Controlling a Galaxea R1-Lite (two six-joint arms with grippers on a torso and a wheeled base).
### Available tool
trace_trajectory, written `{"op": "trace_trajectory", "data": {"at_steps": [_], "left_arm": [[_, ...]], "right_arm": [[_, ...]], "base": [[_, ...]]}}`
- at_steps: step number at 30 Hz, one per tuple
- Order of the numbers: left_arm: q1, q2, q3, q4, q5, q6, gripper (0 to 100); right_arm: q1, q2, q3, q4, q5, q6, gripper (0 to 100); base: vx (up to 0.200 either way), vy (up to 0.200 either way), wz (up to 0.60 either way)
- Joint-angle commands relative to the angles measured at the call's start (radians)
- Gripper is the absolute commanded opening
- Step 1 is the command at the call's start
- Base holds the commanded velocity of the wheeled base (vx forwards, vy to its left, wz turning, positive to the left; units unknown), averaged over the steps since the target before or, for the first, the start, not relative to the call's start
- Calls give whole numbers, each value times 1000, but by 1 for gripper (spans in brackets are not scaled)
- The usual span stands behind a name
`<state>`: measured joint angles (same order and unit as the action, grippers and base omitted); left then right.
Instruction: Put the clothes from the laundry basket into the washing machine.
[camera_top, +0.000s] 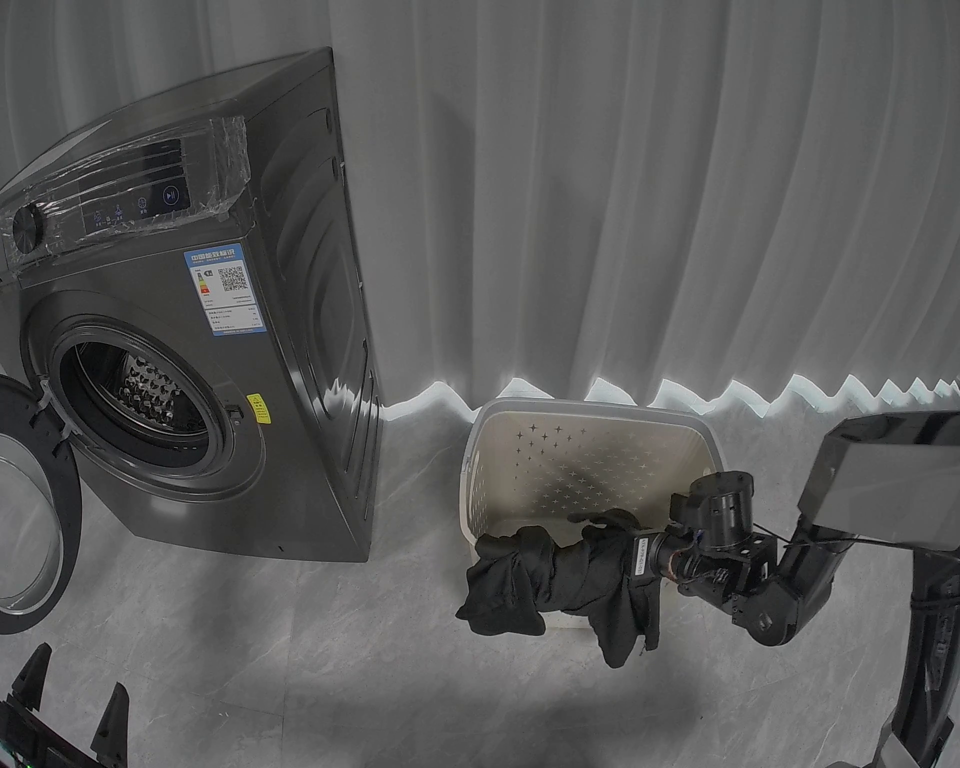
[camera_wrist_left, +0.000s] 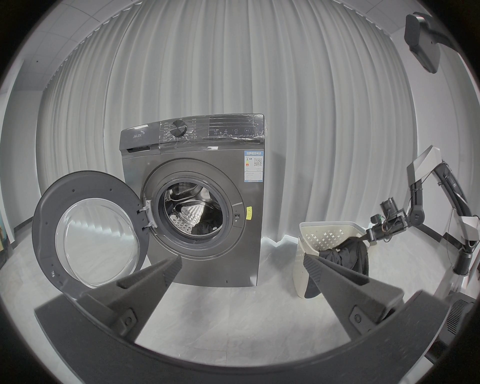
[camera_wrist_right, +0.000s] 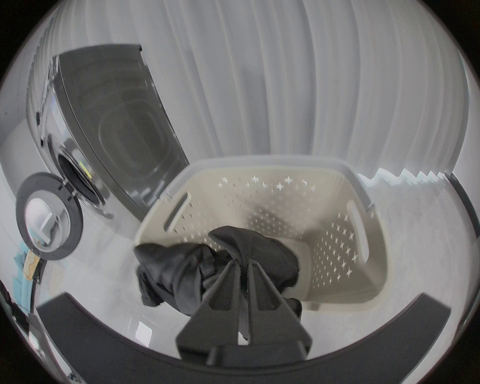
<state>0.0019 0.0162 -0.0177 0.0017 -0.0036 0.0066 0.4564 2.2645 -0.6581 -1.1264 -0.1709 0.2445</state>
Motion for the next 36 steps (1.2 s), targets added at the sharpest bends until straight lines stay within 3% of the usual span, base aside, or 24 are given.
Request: {"op": "trace_trajectory", "data": {"at_steps": [1,8,14,26,31,36], "left_arm": [[1,-16,16,0,4,3,100],[0,-16,16,0,5,3,100],[0,-16,16,0,5,3,100],[1,-16,16,0,7,-2,100],[1,-16,16,0,7,-4,100],[0,-16,16,0,7,-5,100]], "right_arm": [[4,-266,106,-21,5,24,0],[48,-568,195,-16,8,36,0],[100,-750,199,10,-7,21,0],[85,-842,198,48,-19,-86,0],[82,-873,212,45,-25,-160,0],[82,-921,216,60,-18,-174,0]], "base": [[0,0,0],[0,0,0],[0,0,0],[0,0,0],[0,0,0],[-160,0,0]]}}
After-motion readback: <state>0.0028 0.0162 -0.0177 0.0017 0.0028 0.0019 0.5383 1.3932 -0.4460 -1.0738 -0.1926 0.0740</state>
